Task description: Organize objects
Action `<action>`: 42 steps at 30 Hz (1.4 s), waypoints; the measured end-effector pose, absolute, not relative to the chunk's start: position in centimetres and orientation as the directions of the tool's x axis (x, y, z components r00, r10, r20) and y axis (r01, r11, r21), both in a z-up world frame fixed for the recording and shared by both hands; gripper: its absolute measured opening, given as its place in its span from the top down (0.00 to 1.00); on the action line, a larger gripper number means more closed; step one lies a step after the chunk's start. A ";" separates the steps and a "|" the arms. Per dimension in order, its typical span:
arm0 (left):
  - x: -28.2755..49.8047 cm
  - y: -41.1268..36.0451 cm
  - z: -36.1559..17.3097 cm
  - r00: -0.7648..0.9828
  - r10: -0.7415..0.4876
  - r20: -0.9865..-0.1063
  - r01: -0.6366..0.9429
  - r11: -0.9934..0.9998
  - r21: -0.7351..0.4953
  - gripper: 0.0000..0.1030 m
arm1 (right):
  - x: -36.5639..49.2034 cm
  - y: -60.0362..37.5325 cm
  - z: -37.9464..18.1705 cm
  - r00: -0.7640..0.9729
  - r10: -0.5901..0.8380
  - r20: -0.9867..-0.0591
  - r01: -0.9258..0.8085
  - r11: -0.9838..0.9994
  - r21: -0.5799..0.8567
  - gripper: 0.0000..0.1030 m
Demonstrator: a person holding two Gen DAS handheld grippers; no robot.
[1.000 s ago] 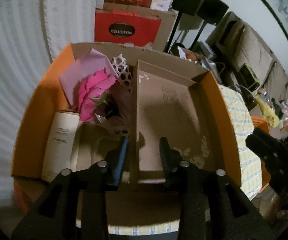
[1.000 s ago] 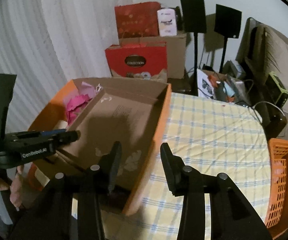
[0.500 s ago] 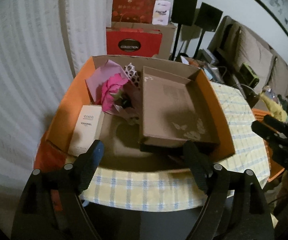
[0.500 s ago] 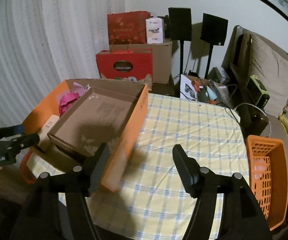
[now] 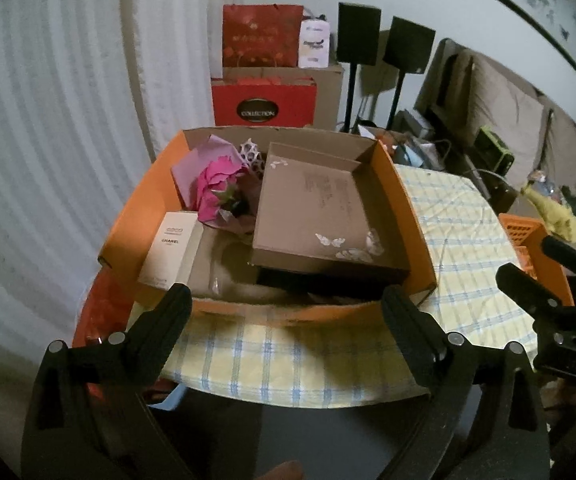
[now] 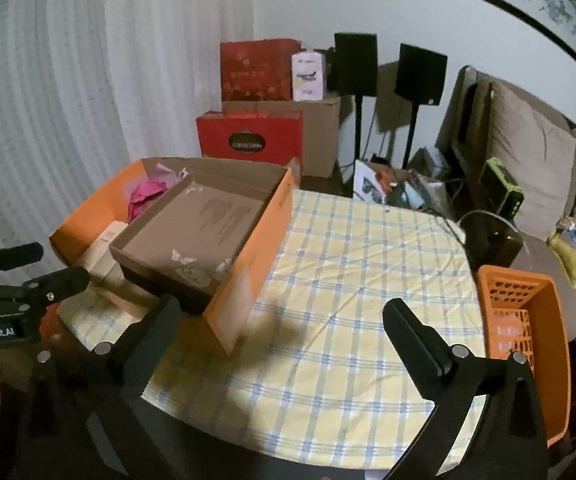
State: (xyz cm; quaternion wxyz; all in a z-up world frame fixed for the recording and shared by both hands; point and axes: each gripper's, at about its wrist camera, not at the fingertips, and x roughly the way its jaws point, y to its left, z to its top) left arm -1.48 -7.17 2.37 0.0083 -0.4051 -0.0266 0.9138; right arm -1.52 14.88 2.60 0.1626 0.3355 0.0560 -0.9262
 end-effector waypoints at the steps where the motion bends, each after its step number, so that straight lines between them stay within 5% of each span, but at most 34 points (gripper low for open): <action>1: -1.3 -7.2 2.4 -0.673 0.037 -0.739 0.009 -0.998 -0.059 0.00 | -1.3 15.0 2.6 -0.724 -0.264 -0.637 0.337 -0.941 0.007 0.01; 42: 4.2 -5.1 3.4 -0.721 0.029 -0.693 0.008 -0.999 -0.050 0.00 | 4.0 18.6 3.6 -0.762 -0.225 -0.608 0.250 -0.967 0.045 0.01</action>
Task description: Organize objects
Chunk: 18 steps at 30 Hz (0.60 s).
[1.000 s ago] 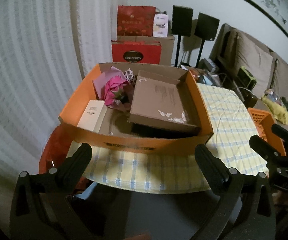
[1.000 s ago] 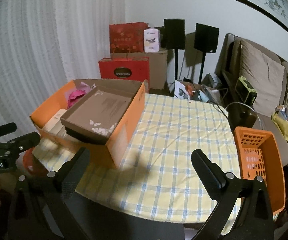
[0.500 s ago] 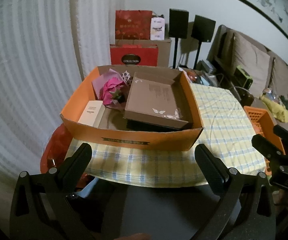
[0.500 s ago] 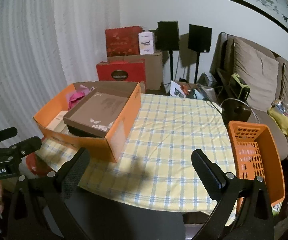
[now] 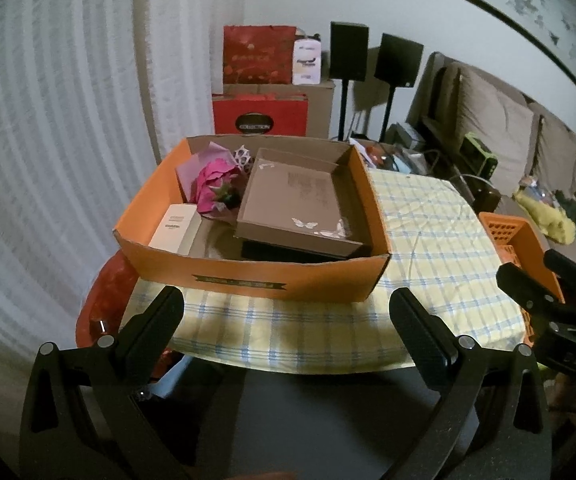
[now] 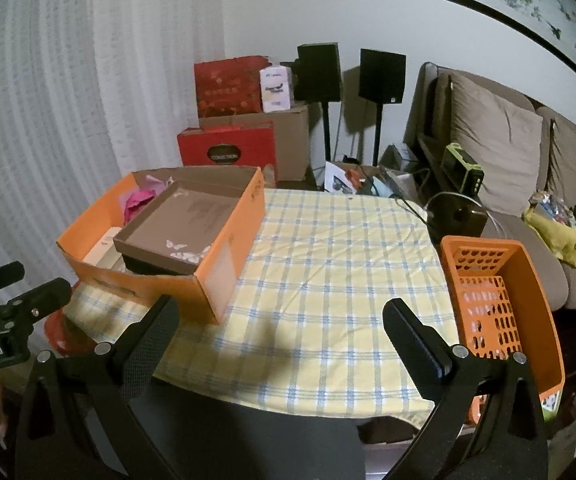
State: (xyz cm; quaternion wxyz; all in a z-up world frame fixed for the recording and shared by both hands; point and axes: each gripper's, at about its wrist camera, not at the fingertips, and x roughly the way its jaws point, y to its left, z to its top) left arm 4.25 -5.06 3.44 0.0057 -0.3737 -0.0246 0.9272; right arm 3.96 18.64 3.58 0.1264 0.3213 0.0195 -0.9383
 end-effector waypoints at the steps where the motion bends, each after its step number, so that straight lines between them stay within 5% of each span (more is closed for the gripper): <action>1: 4.3 -4.9 3.5 -0.721 0.029 -0.692 0.005 -0.999 -0.048 0.00 | 4.0 18.7 3.6 -0.763 -0.223 -0.607 0.248 -0.968 0.045 0.01; 18: 4.4 -3.8 3.5 -0.723 0.039 -0.690 -0.014 -0.999 -0.042 0.00 | 4.0 19.6 3.7 -0.762 -0.207 -0.613 0.228 -0.973 0.046 0.01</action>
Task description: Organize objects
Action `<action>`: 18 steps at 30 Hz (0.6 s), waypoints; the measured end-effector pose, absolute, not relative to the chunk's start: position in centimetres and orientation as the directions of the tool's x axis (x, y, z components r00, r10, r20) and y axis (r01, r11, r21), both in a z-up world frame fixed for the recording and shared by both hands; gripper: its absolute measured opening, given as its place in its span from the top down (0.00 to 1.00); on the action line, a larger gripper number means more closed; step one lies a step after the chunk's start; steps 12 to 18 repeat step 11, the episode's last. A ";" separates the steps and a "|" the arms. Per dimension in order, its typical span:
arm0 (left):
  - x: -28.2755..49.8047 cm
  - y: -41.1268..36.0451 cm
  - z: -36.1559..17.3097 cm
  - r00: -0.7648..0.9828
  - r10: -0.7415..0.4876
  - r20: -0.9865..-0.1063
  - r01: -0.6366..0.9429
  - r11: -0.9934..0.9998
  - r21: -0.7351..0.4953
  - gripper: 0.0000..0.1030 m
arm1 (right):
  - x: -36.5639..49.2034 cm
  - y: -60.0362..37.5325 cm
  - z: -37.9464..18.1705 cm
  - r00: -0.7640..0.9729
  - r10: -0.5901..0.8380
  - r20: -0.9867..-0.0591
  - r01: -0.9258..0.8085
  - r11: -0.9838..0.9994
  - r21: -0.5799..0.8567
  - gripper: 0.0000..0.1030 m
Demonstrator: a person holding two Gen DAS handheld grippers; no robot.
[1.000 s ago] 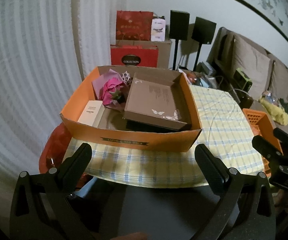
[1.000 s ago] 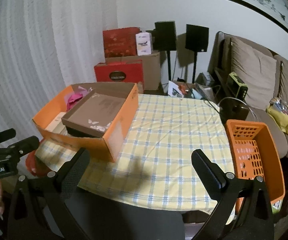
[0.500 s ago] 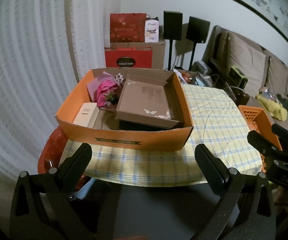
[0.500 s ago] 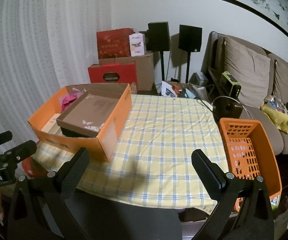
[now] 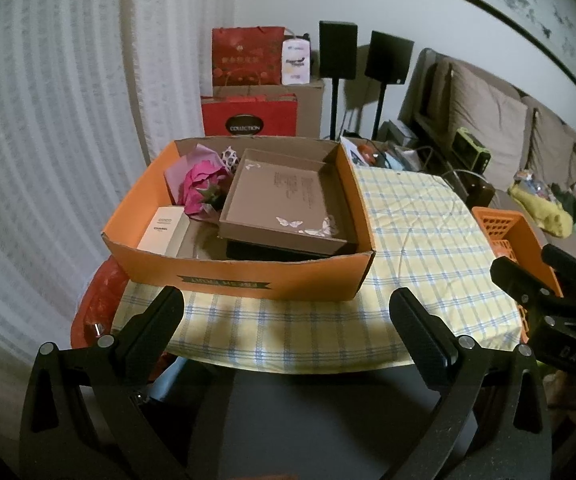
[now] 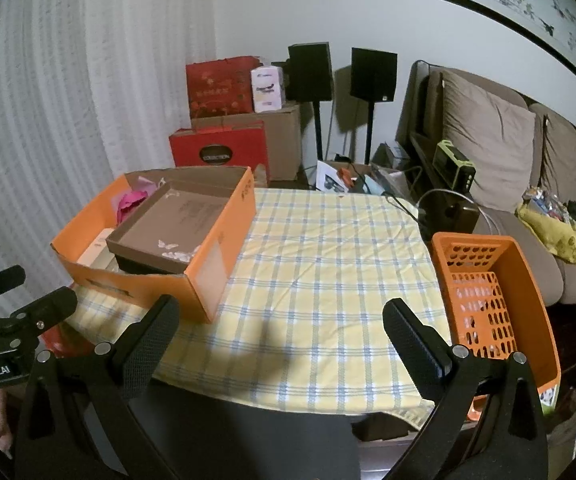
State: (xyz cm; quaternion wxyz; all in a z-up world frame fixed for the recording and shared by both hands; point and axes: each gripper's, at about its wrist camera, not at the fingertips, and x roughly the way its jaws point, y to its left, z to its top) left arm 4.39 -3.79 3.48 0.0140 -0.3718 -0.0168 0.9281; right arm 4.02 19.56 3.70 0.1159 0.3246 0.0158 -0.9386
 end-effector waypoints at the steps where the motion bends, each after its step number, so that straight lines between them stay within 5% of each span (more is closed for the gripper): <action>1: 4.4 -3.7 3.4 -0.723 0.039 -0.689 -0.014 -0.999 -0.042 0.00 | 4.0 19.6 3.7 -0.763 -0.207 -0.613 0.227 -0.973 0.046 0.01; 18: 4.5 -3.6 3.4 -0.724 0.042 -0.689 -0.015 -0.999 -0.044 0.00 | 4.0 19.6 3.7 -0.762 -0.205 -0.615 0.227 -0.973 0.043 0.01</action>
